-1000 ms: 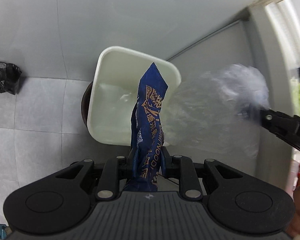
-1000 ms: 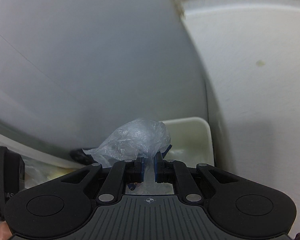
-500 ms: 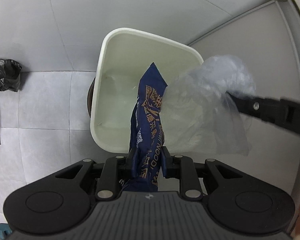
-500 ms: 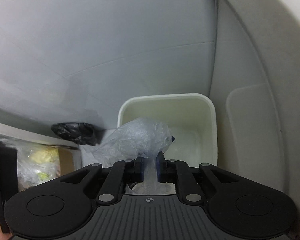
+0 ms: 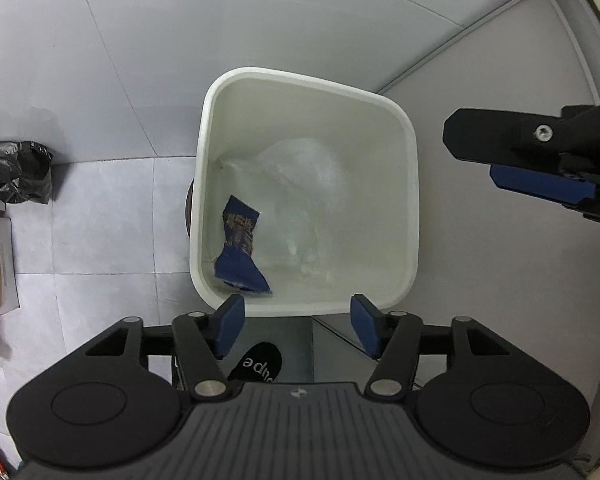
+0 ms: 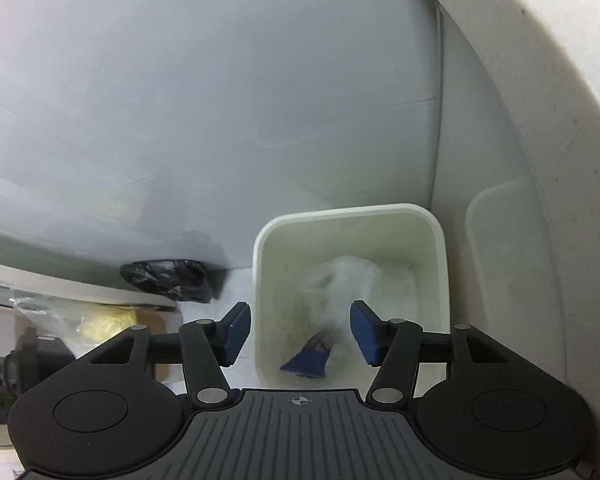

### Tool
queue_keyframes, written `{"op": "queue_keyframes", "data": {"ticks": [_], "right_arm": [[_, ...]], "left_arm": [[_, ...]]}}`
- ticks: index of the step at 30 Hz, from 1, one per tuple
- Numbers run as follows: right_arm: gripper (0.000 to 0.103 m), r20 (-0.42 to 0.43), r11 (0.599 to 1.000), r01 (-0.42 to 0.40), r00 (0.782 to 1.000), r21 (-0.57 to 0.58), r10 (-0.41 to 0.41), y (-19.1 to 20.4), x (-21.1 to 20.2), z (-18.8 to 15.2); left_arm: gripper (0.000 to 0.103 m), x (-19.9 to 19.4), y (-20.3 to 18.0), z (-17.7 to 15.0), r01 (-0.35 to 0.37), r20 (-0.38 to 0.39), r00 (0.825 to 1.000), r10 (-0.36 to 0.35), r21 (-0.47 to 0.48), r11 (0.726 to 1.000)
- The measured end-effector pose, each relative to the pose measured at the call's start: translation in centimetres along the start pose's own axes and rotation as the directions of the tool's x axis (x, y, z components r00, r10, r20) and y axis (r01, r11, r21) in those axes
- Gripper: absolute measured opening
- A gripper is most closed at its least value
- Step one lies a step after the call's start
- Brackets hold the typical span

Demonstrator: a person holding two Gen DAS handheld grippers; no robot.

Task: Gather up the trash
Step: 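Open both grippers to drop the wrapper and bag into the bin, then grasp the small red packet with the left gripper while the right grasps the large red packet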

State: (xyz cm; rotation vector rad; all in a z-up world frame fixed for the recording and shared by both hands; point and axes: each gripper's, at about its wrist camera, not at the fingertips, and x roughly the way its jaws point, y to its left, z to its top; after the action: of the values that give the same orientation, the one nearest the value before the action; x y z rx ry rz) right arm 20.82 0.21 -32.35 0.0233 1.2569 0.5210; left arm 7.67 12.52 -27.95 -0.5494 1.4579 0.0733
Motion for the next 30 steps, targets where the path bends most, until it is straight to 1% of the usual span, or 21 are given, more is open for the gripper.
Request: {"op": "queue_keyframes", "data": {"ticks": [4, 11, 15, 20, 23, 26, 30], "right_arm": [[0.062, 0.005, 1.000, -0.015, 1.000, 0.003, 0.015, -0.1, -1.6, 0.6], [0.068, 0.031, 0.999, -0.053, 0.998, -0.003, 0.053, 0.3, -3.8, 0.7], [0.073, 0.062, 0.996, -0.081, 0.995, -0.037, 0.083, 1.0, -5.7, 0.4], [0.079, 0.116, 0.989, -0.105, 0.986, -0.102, 0.117, 2.3, -9.0, -0.3], [0.083, 0.161, 0.985, -0.089, 0.981, -0.148, 0.113, 2.9, -10.9, -1.1], [0.084, 0.206, 0.982, -0.068, 0.973, -0.174, 0.103, 2.9, -12.9, -1.9], [0.085, 0.273, 0.982, -0.011, 0.960, -0.187, 0.063, 2.1, -15.8, -3.2]], "left_arm": [[0.064, -0.4, -0.2, 0.0, -0.010, 0.005, 1.000, 0.010, 0.001, 1.000], [0.073, -1.3, -0.2, -0.2, -0.011, 0.021, 1.000, 0.011, 0.010, 1.000], [0.079, -2.4, -0.3, -0.5, -0.009, 0.042, 0.999, 0.008, 0.017, 1.000], [0.090, -4.2, -0.5, -0.8, -0.014, 0.073, 0.997, 0.011, 0.032, 0.999], [0.094, -5.4, -0.6, -1.1, -0.025, 0.088, 0.996, 0.021, 0.044, 0.999], [0.097, -6.6, -1.1, -1.6, -0.044, 0.112, 0.993, 0.036, 0.063, 0.997], [0.099, -8.4, -2.1, -2.2, -0.057, 0.159, 0.986, 0.043, 0.082, 0.995]]}}
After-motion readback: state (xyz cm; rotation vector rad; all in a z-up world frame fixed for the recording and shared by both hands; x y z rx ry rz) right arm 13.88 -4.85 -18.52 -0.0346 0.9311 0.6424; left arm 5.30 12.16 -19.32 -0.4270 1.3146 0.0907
